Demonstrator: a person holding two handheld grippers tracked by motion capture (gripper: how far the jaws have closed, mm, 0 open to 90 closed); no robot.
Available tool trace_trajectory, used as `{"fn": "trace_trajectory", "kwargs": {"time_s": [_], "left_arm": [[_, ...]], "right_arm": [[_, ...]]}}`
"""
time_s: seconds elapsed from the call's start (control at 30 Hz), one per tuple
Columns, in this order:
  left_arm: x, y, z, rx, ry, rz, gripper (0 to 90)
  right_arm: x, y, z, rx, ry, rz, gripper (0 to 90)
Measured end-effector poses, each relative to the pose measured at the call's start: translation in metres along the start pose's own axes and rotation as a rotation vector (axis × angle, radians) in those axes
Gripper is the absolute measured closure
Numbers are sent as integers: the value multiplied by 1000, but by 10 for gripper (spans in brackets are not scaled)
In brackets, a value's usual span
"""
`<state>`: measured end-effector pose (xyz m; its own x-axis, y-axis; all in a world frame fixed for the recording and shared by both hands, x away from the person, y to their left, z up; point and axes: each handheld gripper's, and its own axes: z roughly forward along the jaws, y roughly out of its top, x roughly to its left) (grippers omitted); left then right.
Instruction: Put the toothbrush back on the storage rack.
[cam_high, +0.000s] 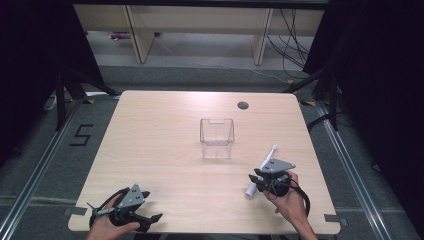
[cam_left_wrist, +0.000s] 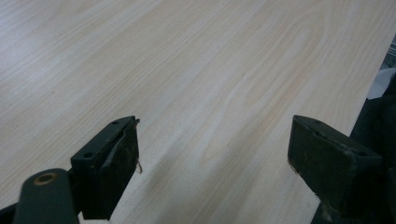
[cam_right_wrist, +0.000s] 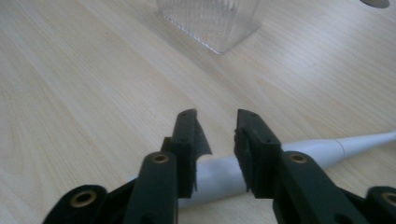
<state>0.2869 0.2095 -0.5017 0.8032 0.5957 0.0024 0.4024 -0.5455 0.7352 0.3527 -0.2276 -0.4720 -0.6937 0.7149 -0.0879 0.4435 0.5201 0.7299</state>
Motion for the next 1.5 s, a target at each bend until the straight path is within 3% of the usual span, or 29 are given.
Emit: {"fn": "trace_trajectory", "kwargs": {"time_s": [0.07, 0.17, 0.2, 0.23, 0.43, 0.5, 0.6, 0.67, 0.93, 0.97, 1.07, 1.1, 1.13, 1.2, 1.27, 1.3, 1.33, 1.5], "left_arm": [[0, 0, 0, 1, 0, -3, 160], [1, 1, 0, 5, 1, 12, 160], [1, 1, 0, 5, 1, 12, 160], [0, 0, 0, 0, 1, -6, 160], [0, 0, 0, 0, 0, 4, 160], [0, 1, -1, -4, 1, 0, 160], [0, 0, 0, -5, 3, -5, 159], [0, 0, 0, -8, 1, -11, 160], [0, 0, 0, -6, 2, -4, 160], [0, 0, 0, -6, 2, -5, 160], [0, 0, 0, -5, 1, -4, 160], [1, 0, 0, -11, 2, 5, 160], [1, 0, 0, -11, 2, 5, 160], [-1, 1, -1, -18, -4, -13, 160], [0, 1, -2, -3, -3, 3, 160], [1, 0, -2, -4, -1, 2, 160], [0, 0, -1, -6, -4, 0, 160], [0, 1, -2, -5, -6, 1, 160]], "right_arm": [[2, 1, 2, -2, -3, -13, 760], [6, 2, 4, 24, 12, 8, 821], [5, 3, 5, 25, 13, -14, 838], [6, 3, 6, 24, 15, -3, 853], [4, 4, 11, 41, 39, -17, 891], [5, 4, 12, 38, 39, -12, 891], [4, 5, 16, 49, 50, -41, 891], [5, 5, 18, 49, 49, -24, 891], [7, 3, 22, 74, 75, -48, 891], [8, 3, 22, 90, 84, -32, 891], [8, 2, 24, 87, 88, -60, 891], [9, 1, 25, 74, 81, -56, 891], [9, 2, 24, 94, 88, -45, 891], [10, 1, 25, 83, 85, -41, 891], [11, 0, 24, 90, 90, -34, 891], [8, 0, 25, 90, 115, -74, 891], [10, -1, 25, 86, 98, -61, 891], [11, -3, 25, 95, 116, -62, 891]]}}
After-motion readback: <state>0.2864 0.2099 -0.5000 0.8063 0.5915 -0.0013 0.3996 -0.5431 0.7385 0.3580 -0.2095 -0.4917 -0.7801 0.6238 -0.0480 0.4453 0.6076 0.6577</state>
